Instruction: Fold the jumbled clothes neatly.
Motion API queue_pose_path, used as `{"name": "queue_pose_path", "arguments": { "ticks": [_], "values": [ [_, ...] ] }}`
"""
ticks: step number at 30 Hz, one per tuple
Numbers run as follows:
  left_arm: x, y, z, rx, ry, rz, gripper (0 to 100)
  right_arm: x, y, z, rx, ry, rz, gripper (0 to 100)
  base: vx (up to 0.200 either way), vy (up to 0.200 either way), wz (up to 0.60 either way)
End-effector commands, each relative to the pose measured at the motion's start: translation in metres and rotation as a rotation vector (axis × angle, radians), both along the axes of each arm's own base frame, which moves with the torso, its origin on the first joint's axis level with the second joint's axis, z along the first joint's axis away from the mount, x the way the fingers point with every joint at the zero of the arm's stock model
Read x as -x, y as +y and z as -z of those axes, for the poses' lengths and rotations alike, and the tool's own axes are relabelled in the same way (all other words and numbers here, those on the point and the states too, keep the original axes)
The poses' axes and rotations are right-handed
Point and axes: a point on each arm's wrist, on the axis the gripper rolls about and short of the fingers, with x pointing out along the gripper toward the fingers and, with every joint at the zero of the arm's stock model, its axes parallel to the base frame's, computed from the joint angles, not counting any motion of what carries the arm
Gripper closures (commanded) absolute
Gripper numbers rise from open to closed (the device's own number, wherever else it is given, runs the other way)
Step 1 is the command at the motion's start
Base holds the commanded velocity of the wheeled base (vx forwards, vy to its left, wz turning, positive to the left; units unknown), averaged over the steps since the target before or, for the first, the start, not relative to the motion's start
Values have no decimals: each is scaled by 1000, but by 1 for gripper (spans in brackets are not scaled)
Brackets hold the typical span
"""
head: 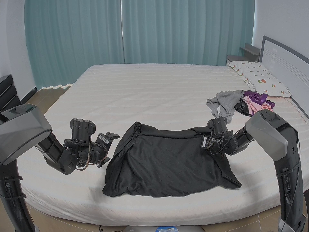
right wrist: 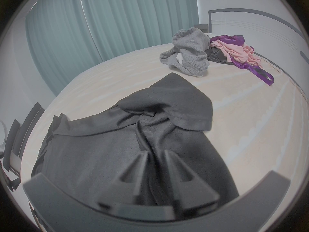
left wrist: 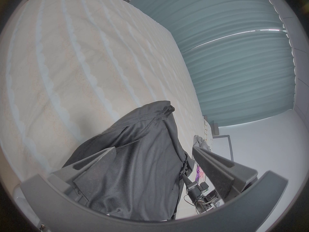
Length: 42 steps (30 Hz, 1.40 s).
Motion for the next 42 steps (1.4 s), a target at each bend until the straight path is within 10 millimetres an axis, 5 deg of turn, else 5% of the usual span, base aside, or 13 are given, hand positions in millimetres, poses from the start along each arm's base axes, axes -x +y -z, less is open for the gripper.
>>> {"name": "queue_pose_path", "arguments": {
  "ticks": [1, 16, 22, 39, 40, 42],
  "values": [
    [-1, 0, 5, -3, 12, 0, 0, -3, -8, -13, -9, -28, 19, 100, 0, 0, 0],
    [1, 2, 12, -13, 36, -4, 0, -12, -84, -54, -91, -112, 176, 100, 0, 0, 0],
    [0, 3, 13, -14, 36, -8, 0, -21, -117, -56, -124, -180, 243, 100, 0, 0, 0],
    [1, 5, 10, -15, 32, -10, 0, -18, -133, -44, -252, -185, 240, 100, 0, 0, 0],
    [1, 5, 10, -16, 32, -9, 0, -16, -134, -47, -265, -184, 231, 0, 0, 0, 0],
    [1, 4, 9, -15, 29, -8, 0, -11, -133, -53, -293, -179, 206, 0, 0, 0, 0]
  ]
}}
